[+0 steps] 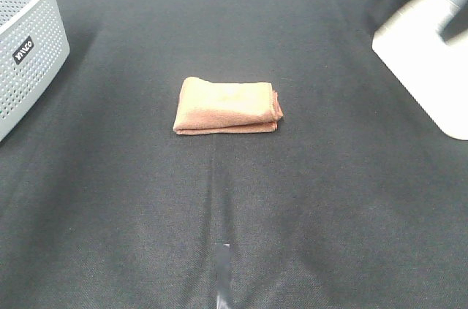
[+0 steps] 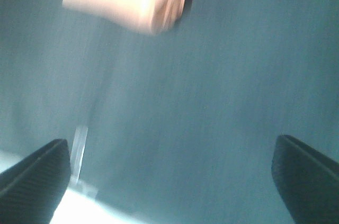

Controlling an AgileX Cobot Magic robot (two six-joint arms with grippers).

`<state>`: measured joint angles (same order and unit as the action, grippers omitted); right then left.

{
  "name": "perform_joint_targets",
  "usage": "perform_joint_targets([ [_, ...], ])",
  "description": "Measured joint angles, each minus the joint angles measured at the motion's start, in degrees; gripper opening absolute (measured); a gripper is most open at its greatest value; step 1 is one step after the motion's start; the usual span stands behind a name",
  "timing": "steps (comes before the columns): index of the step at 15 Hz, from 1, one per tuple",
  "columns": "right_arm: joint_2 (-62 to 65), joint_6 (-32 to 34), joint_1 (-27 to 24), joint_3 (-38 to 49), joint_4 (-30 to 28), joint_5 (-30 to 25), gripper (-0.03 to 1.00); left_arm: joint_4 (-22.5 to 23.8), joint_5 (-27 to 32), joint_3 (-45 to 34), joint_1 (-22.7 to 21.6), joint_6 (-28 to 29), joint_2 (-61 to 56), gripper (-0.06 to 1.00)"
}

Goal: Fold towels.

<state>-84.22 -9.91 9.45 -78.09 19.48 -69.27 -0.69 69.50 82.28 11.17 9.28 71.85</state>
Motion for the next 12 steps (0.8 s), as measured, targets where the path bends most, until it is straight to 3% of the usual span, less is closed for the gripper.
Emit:
perform_joint_targets([
  [5, 32.14, 0.29, 0.00, 25.21, -0.29, -0.17, 0.97, 0.00, 0.17, -25.73, 0.00, -1.09, -32.26, 0.74],
  [7, 44.18, 1.49, 0.00, 31.23, -0.80, -0.34, 0.97, 0.00, 0.29, -32.37, 0.00, -1.15, -45.95, 0.74],
  [12, 71.22, 4.41, 0.00, 41.08, -10.14, 0.23, 0.97, -0.17, 0.34, -45.15, 0.00, -7.28, -69.50, 0.74],
])
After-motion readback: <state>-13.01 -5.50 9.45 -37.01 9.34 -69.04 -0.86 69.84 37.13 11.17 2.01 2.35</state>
